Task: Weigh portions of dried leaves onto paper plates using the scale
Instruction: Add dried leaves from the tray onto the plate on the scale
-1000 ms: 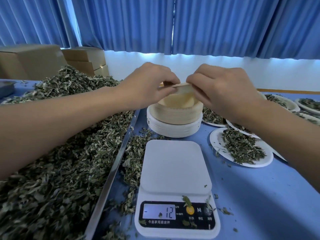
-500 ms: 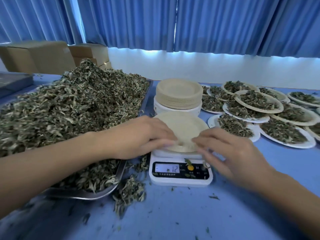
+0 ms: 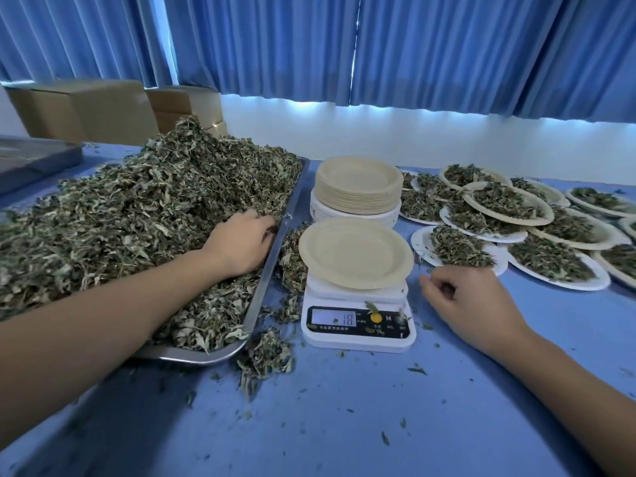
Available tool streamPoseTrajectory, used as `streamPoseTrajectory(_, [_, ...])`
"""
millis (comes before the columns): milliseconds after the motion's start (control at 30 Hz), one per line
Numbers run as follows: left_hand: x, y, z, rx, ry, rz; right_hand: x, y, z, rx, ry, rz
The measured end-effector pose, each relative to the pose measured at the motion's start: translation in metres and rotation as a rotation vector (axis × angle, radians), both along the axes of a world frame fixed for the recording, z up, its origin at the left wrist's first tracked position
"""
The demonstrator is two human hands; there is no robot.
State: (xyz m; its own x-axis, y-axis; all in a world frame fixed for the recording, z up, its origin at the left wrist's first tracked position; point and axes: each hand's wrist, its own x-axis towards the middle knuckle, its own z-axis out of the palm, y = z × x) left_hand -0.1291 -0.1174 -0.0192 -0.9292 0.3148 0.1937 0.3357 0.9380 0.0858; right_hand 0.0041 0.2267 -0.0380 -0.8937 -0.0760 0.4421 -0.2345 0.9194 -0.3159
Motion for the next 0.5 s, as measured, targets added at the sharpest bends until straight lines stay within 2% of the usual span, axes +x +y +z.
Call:
streamPoseTrajectory(100, [0.002,0.001,-0.001,0.038,0.046,-0.008,0.004,0.002,-0.001,-0.032,-0.018,-0.025])
streamPoseTrajectory(267, [0.003,0.002,0.002,0.09,0.154,0.098,0.005,0.003,0.001,-0.044,-0.048,-0.034])
streamPoseTrajectory(400, [0.001,-0.001,0.024,0.289,0.315,0.142,0.005,0.004,0.002,-0.043,-0.056,-0.032])
streamPoseTrajectory(500, [-0.002,-0.007,0.029,0.346,0.239,0.159,0.004,0.006,0.0,-0.039,-0.049,-0.029])
